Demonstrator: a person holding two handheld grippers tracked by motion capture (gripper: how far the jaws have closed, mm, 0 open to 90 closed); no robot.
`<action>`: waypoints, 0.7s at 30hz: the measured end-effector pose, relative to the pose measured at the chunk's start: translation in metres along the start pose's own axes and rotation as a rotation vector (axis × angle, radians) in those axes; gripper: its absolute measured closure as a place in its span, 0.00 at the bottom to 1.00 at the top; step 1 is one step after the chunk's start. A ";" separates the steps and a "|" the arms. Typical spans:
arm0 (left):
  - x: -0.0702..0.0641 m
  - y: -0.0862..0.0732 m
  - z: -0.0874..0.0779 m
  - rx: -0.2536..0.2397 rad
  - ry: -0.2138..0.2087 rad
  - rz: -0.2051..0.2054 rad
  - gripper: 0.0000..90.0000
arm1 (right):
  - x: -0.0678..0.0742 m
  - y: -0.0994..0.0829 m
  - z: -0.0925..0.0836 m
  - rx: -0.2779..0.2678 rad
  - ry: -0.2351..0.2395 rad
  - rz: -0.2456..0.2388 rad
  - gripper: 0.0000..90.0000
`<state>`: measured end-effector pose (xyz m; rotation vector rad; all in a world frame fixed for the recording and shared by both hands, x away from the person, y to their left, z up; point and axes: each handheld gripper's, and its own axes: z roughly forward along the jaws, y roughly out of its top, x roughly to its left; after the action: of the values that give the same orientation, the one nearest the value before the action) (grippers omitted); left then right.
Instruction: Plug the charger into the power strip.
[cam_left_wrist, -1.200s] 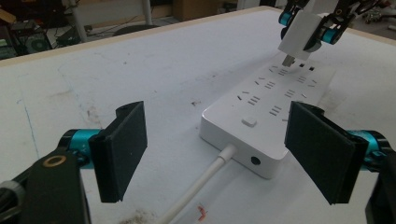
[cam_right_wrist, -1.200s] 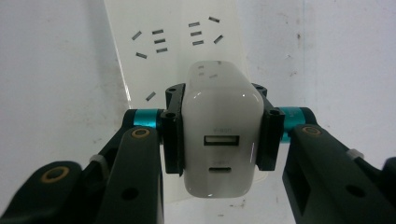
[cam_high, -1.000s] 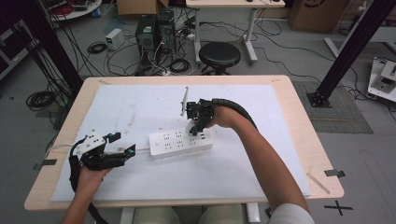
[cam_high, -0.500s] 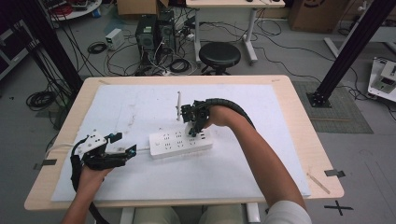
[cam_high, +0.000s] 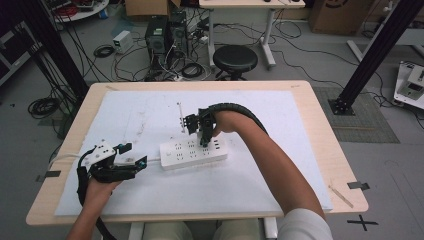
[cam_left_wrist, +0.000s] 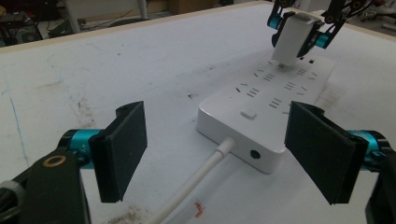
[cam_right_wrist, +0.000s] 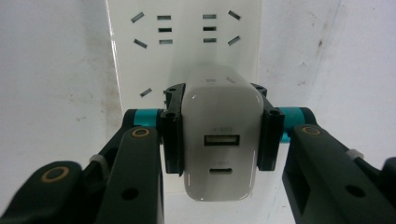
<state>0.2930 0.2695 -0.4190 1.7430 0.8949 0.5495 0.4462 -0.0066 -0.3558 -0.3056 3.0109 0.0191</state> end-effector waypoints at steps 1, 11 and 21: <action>0.000 0.000 0.000 -0.002 0.001 -0.003 0.23 | 0.001 0.000 0.001 0.002 0.000 0.007 0.70; 0.001 0.000 -0.002 -0.007 0.004 -0.006 0.23 | 0.000 0.004 0.008 0.030 0.003 0.005 0.70; 0.002 0.001 0.000 -0.012 0.003 -0.001 0.23 | -0.003 0.001 0.009 0.013 0.025 0.022 0.71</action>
<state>0.2944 0.2706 -0.4177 1.7313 0.8931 0.5560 0.4503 -0.0043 -0.3641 -0.2742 3.0379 -0.0021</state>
